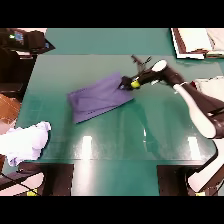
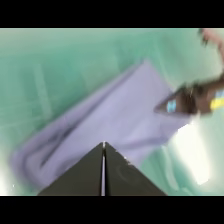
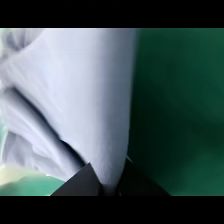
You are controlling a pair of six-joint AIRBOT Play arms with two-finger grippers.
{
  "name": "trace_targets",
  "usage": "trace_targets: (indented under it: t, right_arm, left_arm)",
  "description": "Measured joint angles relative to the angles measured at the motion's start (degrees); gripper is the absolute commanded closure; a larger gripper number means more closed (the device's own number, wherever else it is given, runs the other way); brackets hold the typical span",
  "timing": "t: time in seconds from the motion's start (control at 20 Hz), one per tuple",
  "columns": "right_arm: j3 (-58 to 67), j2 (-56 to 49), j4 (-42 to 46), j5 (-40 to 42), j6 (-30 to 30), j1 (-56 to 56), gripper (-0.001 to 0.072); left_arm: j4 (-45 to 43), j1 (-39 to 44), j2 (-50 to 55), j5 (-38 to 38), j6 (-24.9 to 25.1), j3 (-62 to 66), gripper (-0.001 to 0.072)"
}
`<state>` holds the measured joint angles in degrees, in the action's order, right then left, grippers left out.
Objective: Fold the shirts.
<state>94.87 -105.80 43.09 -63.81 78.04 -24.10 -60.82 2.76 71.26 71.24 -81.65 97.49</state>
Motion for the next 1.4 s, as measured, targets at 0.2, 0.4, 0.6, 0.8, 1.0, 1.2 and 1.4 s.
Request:
trace_targets:
  t: [0.2,0.4,0.6,0.8,1.0,1.2,1.4]
  right_arm:
    - [2.3,8.4,9.6,-3.0,3.0,12.4,0.0697]
    - [3.0,15.7,13.7,-4.5,4.4,27.9,0.0697]
    - [3.2,19.7,14.9,-5.0,4.9,42.0,0.0697]
    - [3.2,21.0,15.2,-5.3,5.0,50.1,0.0697]
    - [4.4,21.2,15.3,-4.5,4.9,53.0,0.0697]
    - [10.9,21.4,15.1,-5.1,4.3,53.3,0.0697]
    - [17.8,21.5,15.4,-9.0,4.0,54.5,0.0697]
  left_arm:
    - [0.0,4.3,0.0,-1.9,0.7,0.0,0.0682]
    - [-0.1,5.6,0.0,-2.6,1.0,0.0,0.0683]
    - [0.0,6.1,0.0,-3.0,1.0,0.0,0.0682]
    - [0.0,6.1,0.0,-3.2,1.0,0.0,0.0682]
    - [0.0,6.2,0.0,-3.3,0.9,0.0,0.0682]
    - [0.0,6.2,0.0,-3.3,0.7,0.0,0.0682]
    - [0.0,6.2,0.0,-3.3,0.7,0.0,0.0682]
